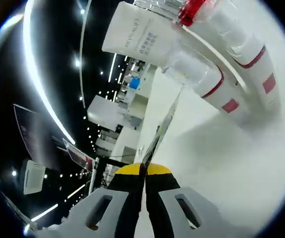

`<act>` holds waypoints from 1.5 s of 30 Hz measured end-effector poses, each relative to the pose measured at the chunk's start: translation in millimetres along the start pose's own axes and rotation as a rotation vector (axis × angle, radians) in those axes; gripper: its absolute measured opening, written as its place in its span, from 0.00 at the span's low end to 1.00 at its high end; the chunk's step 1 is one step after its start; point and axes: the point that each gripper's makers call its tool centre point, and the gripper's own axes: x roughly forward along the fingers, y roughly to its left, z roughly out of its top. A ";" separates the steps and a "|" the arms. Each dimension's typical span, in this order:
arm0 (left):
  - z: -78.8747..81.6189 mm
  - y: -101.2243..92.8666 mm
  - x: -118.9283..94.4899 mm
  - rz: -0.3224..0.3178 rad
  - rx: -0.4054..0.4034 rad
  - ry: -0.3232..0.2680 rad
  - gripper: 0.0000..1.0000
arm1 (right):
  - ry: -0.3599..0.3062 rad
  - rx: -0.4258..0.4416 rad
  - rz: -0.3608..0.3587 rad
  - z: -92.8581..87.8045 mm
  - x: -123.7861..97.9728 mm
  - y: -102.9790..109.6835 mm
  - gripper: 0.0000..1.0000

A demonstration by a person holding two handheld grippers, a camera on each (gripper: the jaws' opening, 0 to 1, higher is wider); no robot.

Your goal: Arrange the skincare products in the storage area until every visible bottle or jar stands upright without overlapping.

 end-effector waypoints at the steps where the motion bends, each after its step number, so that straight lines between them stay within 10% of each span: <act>1: -0.2 0.0 0.1 -0.001 -0.001 0.001 0.19 | 0.000 0.017 -0.016 0.0 -0.3 -4.6 0.00; 19: -5.3 -4.5 2.9 -0.024 -0.005 0.032 0.19 | -0.020 0.239 -0.119 1.9 0.9 -47.4 0.02; 29: -6.5 -6.3 3.3 -0.032 0.002 0.040 0.19 | -0.124 0.205 -0.144 17.3 -17.6 -46.9 0.29; 38: -7.8 -8.1 3.5 -0.038 0.012 0.048 0.20 | -0.143 -0.229 -0.302 20.8 -50.6 -57.7 0.33; 45: -9.9 -10.3 4.5 -0.048 0.020 0.060 0.19 | 0.062 -0.677 -0.374 -2.9 -39.8 -47.3 0.35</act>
